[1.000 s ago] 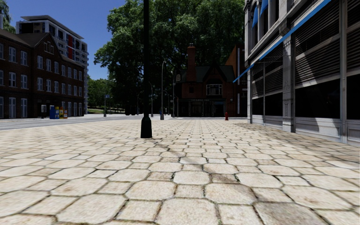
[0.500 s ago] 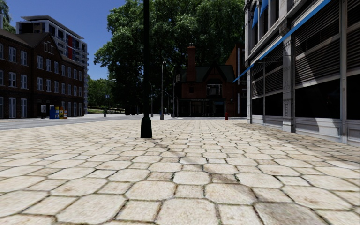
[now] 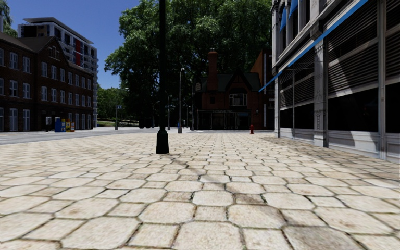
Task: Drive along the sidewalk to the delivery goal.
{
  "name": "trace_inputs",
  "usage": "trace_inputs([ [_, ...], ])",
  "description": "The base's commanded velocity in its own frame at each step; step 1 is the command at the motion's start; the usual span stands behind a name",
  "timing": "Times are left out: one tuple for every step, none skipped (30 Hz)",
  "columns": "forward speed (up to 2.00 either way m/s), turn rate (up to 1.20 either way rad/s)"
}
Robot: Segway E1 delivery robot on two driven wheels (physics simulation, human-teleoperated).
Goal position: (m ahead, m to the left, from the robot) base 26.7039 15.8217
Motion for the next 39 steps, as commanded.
trace_inputs([
  [2.0, 0.0],
  [2.0, 0.0],
  [2.0, 0.0],
  [2.0, 0.0],
  [2.0, 0.0],
  [2.0, 0.0],
  [2.0, 0.0],
  [2.0, 0.0],
  [2.0, 0.0],
  [2.0, 0.0],
  [2.0, 0.11],
  [2.0, 0.39],
  [2.0, 0.55],
  [2.0, 0.55],
  [2.0, 0.64],
  [2.0, 0.68],
  [1.89, 0.76],
  [1.89, 0.76],
  [1.77, 0.85],
  [1.62, 0.93],
  [1.55, 0.95],
  [1.55, 0.95],
  [1.53, 0.96],
  [1.52, 0.96],
  [1.52, 0.96],
  [1.52, 0.96],
  [1.52, 0.96],
  [1.55, 0.96],
  [1.55, 0.96],
  [1.59, 0.96],
  [1.62, 0.96],
  [1.64, 0.96],
  [1.64, 0.96],
  [1.66, 0.96],
  [1.68, 0.96],
  [1.72, 0.96],
  [1.72, 0.96],
  [1.74, 0.96],
  [1.76, 0.96],
])
